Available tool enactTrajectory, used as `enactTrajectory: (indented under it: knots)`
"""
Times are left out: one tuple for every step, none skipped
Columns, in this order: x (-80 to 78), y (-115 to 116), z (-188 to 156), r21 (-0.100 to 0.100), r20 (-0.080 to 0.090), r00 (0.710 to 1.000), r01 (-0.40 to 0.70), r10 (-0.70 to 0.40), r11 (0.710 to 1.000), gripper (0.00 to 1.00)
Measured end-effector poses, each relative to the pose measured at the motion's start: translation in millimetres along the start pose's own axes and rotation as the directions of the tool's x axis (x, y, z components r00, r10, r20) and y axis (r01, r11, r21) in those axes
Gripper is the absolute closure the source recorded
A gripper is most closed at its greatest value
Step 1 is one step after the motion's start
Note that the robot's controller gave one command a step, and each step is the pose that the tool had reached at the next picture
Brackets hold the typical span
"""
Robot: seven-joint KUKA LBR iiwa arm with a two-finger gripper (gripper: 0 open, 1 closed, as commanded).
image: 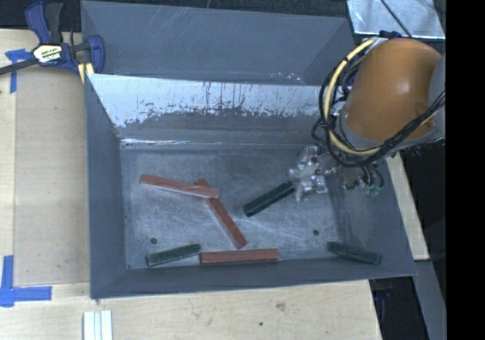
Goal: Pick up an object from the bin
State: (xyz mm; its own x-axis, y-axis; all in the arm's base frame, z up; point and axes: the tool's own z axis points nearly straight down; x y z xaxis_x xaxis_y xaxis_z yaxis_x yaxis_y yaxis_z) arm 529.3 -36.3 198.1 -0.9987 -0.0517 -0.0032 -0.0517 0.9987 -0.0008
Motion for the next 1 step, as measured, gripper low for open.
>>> enactTrajectory:
  knots:
    - [0.0, 0.0, 0.0, 0.000, 0.000, 1.000, 0.000, 0.000, 1.000, 1.00]
